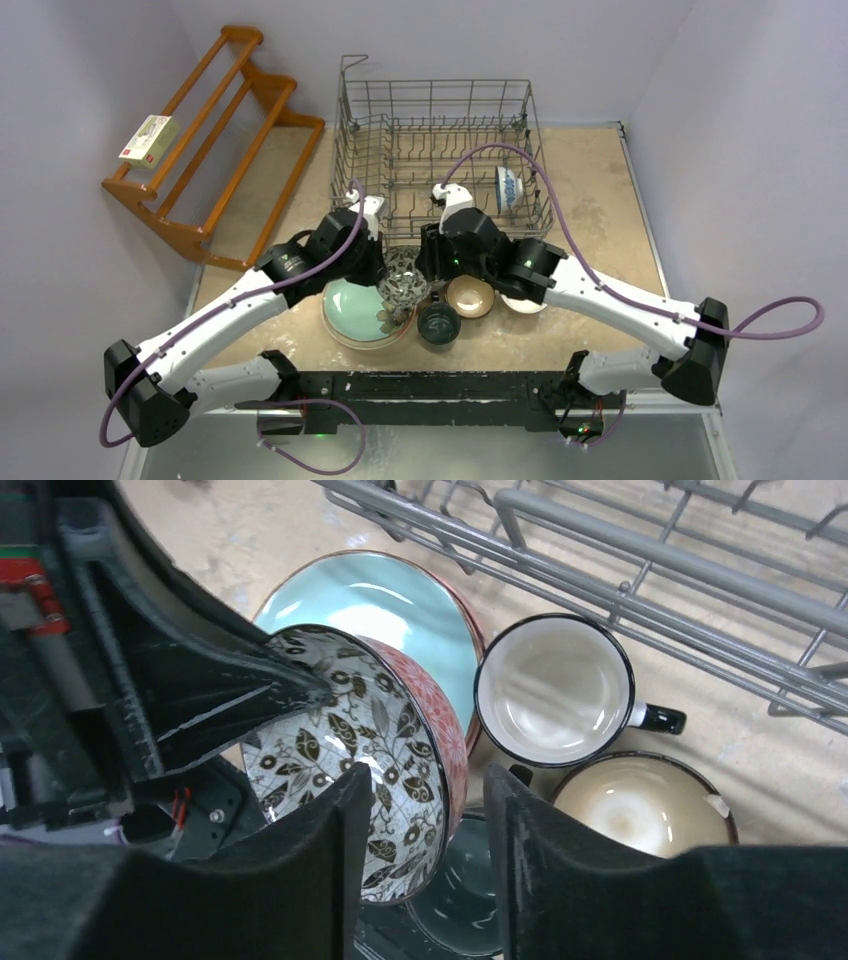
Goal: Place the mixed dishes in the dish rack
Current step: Insert the bowl into the dish rack.
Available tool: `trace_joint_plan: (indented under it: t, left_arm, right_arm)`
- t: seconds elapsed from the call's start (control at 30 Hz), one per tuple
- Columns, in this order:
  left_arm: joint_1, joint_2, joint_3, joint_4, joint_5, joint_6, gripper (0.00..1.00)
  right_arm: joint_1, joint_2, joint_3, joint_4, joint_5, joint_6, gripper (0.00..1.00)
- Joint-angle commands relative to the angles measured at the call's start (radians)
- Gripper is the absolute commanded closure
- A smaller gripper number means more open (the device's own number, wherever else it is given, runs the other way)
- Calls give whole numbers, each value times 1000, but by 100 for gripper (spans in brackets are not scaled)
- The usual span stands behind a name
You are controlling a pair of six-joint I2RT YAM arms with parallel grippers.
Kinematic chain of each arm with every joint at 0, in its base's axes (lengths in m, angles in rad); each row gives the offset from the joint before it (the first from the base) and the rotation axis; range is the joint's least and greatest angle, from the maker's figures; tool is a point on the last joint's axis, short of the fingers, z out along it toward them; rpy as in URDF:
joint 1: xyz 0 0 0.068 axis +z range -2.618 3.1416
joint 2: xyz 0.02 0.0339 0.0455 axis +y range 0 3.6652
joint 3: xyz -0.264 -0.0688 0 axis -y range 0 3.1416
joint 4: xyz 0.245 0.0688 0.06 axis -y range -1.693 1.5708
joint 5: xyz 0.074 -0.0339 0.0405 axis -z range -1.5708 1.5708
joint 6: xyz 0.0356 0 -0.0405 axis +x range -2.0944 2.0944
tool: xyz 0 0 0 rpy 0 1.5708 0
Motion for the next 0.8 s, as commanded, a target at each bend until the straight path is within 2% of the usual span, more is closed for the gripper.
trace_joint_plan:
  t: [0.0,0.1,0.17,0.27,0.33,0.6,0.77]
  left_arm:
    - [1,-53,5,115,85,16,100]
    - [30,-64,10,147,120,23,100]
    - [80,-76,4,177,175,27,100]
    - [188,-94,-25,236,329,23,100]
    - [229,-108,-41,281,400,14,100]
    - [270,-132,-106,462,593,-61,100]
    - [280,-165,-132,535,618,-93,100]
  right_arm:
    - [1,-107,-45,145,-60,25,43]
    - [1,-147,-77,184,-75,21,24]
    - [-1,-169,-100,203,-90,22,16]
    - [-1,-208,-130,236,-110,31,3]
    - [-1,-241,-156,274,-134,33,1]
    - [-3,-331,-245,416,-163,107,1]
    - [-4,-372,-282,453,-111,175,1]
